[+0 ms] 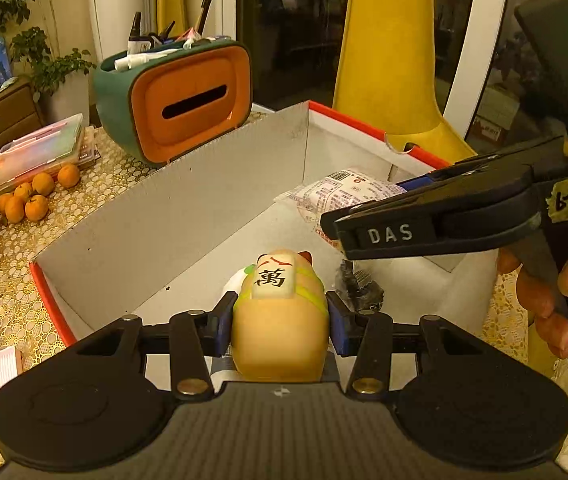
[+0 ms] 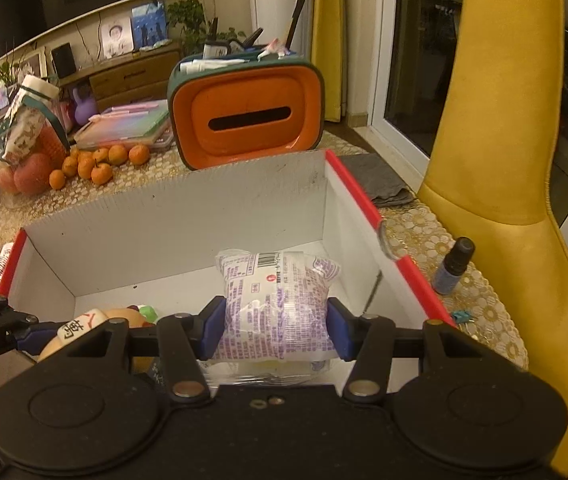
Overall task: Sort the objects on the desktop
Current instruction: 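Open both tools to drop the toy and snack bag into the box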
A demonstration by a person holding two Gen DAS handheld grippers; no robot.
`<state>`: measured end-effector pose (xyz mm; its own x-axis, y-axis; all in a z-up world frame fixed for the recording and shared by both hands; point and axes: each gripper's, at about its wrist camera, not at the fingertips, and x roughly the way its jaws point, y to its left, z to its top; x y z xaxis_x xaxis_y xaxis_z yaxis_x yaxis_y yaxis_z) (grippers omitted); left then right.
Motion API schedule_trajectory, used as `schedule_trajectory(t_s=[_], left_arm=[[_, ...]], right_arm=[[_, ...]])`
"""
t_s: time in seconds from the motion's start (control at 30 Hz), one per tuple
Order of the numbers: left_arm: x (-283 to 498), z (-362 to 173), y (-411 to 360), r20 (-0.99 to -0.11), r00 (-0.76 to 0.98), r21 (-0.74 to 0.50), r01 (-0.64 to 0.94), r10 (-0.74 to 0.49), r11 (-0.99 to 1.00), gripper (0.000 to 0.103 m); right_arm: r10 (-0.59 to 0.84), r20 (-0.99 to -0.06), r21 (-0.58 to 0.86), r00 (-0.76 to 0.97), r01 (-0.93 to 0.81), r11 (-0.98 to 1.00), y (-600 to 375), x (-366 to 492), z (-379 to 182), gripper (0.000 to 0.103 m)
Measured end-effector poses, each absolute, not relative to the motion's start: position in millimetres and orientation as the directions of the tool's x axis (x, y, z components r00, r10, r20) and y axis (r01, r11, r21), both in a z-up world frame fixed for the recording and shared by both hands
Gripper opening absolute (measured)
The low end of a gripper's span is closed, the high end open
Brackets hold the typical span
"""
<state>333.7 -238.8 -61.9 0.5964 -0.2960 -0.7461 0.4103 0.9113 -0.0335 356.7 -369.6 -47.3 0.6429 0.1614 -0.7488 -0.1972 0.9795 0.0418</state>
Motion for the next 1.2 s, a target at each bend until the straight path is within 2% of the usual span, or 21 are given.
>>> schedule_trajectory(t_s=[0.4,0.57,0.7,0.9,1.2], left_arm=[[353.2,-74.9,-236.3,-0.809,0.495,-0.1,0.414,-0.316,0.905,0.046],[351.8,-75.2,-238.5,-0.816,0.483,-0.094,0.431,-0.317,0.897,0.047],[346.8,-71.3,-238.5,-0.802,0.499,-0.096,0.435,-0.329,0.895,0.064],[339.6,-62.8,-236.3,-0.786,0.514,-0.108,0.433,-0.343,0.895,0.068],[321.9,-47.2,-224.0,-0.76,0.545,-0.121,0.416,-0.354,0.901,0.068]], right_arm=[[0.131,-0.808,0.012,0.575,-0.206,0.978,-361.1,370.1,-66.9,0.053],[0.133,-0.811,0.026,0.569,-0.193,0.981,-365.0,368.8,-67.3,0.06],[0.139,-0.796,0.034,0.589,-0.186,0.982,-367.5,366.2,-61.4,0.066],[0.153,-0.784,0.051,0.602,-0.183,0.982,-370.9,361.5,-51.9,0.069],[0.172,-0.774,0.063,0.61,-0.196,0.979,-370.6,343.5,-40.4,0.069]])
